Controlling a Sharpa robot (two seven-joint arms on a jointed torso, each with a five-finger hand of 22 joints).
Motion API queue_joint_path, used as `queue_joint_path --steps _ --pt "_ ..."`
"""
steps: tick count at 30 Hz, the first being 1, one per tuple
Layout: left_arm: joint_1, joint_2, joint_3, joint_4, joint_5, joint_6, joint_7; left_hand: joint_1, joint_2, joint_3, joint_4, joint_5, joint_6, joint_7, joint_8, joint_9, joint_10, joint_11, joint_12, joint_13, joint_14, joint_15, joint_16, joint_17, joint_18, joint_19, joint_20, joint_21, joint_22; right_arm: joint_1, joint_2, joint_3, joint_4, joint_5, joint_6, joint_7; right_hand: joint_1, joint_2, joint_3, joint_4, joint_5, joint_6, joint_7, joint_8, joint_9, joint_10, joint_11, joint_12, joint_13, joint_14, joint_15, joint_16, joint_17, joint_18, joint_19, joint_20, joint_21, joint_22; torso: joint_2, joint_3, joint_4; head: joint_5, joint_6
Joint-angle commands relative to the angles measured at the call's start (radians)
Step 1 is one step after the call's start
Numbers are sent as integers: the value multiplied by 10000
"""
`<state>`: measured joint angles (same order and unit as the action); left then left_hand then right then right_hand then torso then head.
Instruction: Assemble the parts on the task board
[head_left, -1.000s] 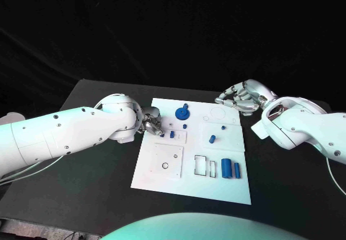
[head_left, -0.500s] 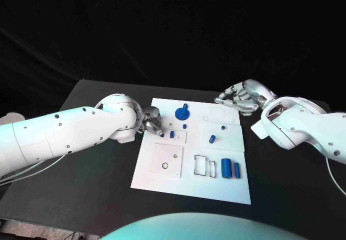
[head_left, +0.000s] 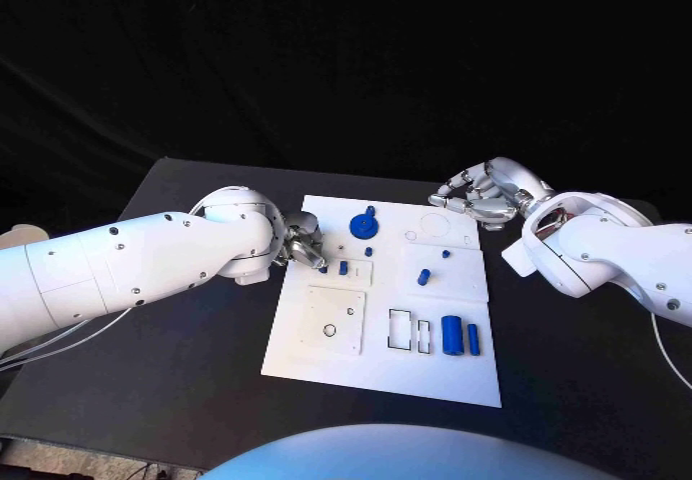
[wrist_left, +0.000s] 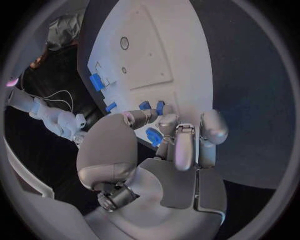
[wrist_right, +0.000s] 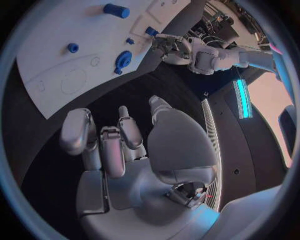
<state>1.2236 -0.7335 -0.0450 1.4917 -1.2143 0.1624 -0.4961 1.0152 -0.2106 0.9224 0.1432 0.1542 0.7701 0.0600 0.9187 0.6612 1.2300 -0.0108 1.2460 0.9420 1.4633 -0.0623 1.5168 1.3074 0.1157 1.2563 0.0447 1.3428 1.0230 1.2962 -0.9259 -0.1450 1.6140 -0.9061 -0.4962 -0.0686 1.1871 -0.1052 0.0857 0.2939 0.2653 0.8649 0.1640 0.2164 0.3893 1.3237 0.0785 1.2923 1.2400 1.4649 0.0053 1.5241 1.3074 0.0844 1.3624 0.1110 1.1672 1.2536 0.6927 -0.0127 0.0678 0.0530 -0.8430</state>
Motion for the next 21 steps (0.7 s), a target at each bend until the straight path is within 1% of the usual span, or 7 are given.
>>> queue_joint_path --steps 1,5,9,14,16,20,21 --pt "-22 35 -20 0 127 128 18 -140 -25 -185 87 -58 50 -24 -69 -27 27 -12 -15 2 743 -69 43 1384 -59 55 -16 -9 -21 -6 4 1 5 -99 72 31 -21 116 -36 -5 -30 -39 -44 61 14 -41 -21 53 -2 759 -29 -55 1392 116 18 -46 -55 5 -4 4 2 -3 -1" --pt "-23 39 -21 -16 127 137 14 -316 -50 -462 295 -60 113 -22 -123 -63 19 -10 -14 8 743 -68 41 1382 -61 64 -18 -21 -27 -6 4 1 2 -99 77 32 -35 122 -56 -4 -32 -42 -44 63 14 -43 -21 52 -4 755 -29 -62 1377 116 18 -46 -58 5 -2 4 2 -6 0" --pt "-23 40 -22 -23 128 135 8 -380 -39 -570 397 -56 128 -17 -151 -79 0 -6 -26 -7 737 -66 32 1362 -64 73 -16 -22 -18 -6 0 1 1 -99 80 30 -39 123 -62 -4 -32 -43 -44 64 14 -28 -21 68 14 762 -29 -51 1403 110 30 -47 -34 24 0 3 0 -11 -4" --pt "-23 44 -22 -36 128 118 1 -541 -34 -786 633 -52 158 -3 -204 -109 -12 8 -25 7 734 -55 28 1356 -68 85 -8 -23 -5 -6 -2 1 0 -102 110 8 -39 123 -62 -4 -32 -43 -44 64 14 -28 -21 68 14 762 -29 -51 1403 110 30 -47 -34 24 -2 5 -4 -16 -2" --pt "-23 45 -22 -41 128 108 -1 -580 -36 -835 687 -52 165 0 -215 -114 -13 11 -23 12 733 -51 27 1354 -68 86 -5 -24 -4 -6 -3 1 1 -106 121 -1 -49 126 -76 -4 -32 -46 -44 65 14 -38 -21 57 0 758 -30 -59 1387 115 20 -47 -57 9 0 3 0 -21 -26" --pt "-23 46 -22 -52 128 98 -4 -767 -40 -1148 971 -51 218 15 -248 -132 -16 27 -17 24 733 -38 27 1355 -69 91 8 -31 -5 -7 0 1 -6 -114 129 -17 -49 126 -76 -4 -32 -46 -44 65 14 -38 -21 57 0 758 -30 -59 1387 115 20 -47 -57 9 -1 7 5 -24 -36" --pt "-23 46 -22 -54 128 97 -5 -772 -38 -1167 983 -51 220 16 -249 -133 -10 28 -10 37 733 -38 27 1356 -70 93 9 -30 -2 -7 0 1 -7 -115 131 -20 -49 126 -76 -4 -32 -46 -44 65 14 -38 -21 57 0 758 -30 -59 1387 115 20 -47 -57 9 -2 7 4 -20 -37"
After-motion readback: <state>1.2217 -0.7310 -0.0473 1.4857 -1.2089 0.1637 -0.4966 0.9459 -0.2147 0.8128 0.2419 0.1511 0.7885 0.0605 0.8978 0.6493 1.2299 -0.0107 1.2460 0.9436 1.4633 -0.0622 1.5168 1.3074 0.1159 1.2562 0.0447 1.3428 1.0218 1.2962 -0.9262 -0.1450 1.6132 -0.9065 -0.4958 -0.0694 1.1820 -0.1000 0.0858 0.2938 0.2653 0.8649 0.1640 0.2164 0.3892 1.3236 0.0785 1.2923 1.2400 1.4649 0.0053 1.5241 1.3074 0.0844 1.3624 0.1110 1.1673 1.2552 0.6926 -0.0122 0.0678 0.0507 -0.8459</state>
